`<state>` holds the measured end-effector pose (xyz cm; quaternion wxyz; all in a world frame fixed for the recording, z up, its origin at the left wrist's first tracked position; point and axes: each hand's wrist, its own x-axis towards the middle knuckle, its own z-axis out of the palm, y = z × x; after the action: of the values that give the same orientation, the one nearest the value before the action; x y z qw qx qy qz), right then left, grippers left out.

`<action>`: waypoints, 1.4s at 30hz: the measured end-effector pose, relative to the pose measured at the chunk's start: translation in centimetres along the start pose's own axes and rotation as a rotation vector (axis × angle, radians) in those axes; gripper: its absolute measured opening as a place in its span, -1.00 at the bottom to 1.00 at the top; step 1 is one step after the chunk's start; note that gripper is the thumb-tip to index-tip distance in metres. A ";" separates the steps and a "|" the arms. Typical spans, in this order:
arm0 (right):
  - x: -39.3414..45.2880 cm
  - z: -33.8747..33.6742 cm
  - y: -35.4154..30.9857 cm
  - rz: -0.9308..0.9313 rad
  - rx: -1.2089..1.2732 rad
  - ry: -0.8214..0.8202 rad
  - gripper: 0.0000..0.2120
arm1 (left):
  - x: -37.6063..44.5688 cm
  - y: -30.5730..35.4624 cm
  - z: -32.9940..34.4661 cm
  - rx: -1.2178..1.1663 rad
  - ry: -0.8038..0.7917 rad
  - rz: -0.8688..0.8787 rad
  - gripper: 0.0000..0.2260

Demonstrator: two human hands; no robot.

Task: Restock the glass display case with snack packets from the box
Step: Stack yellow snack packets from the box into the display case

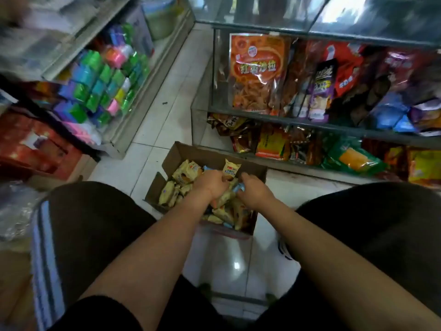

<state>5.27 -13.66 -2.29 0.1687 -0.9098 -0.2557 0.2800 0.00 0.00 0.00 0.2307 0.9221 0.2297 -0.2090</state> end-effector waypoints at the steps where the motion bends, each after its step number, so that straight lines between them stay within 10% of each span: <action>1: 2.0 0.2 0.3 0.007 -0.015 -0.059 -0.50 | 1.9 -0.6 0.4 0.004 -0.010 -0.028 -0.75; 11: 19.6 5.8 3.2 0.037 0.032 -0.380 -0.32 | 15.8 -4.9 11.2 0.098 -0.319 -0.023 -0.54; 18: 17.7 6.1 2.0 0.053 0.094 -0.173 -0.55 | 15.7 -4.7 11.3 0.063 -0.333 -0.071 -0.54; 28: 4.1 -4.0 0.6 -0.178 0.211 0.085 -0.74 | 4.0 -2.6 -0.6 -1.107 -0.087 -0.368 -0.67; 33: -2.8 -13.7 -2.2 -0.430 0.367 0.217 -0.63 | -5.0 5.5 -9.9 -1.472 -0.005 -0.028 -0.77; 42: -14.5 -31.0 -1.1 -0.664 0.546 0.673 -0.32 | -14.6 22.6 -21.0 -1.226 0.285 0.433 -0.65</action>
<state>13.01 -25.92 28.75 0.5509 -0.7425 -0.3791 -0.0387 5.89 -11.67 31.51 0.7175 0.6680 0.1447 0.1345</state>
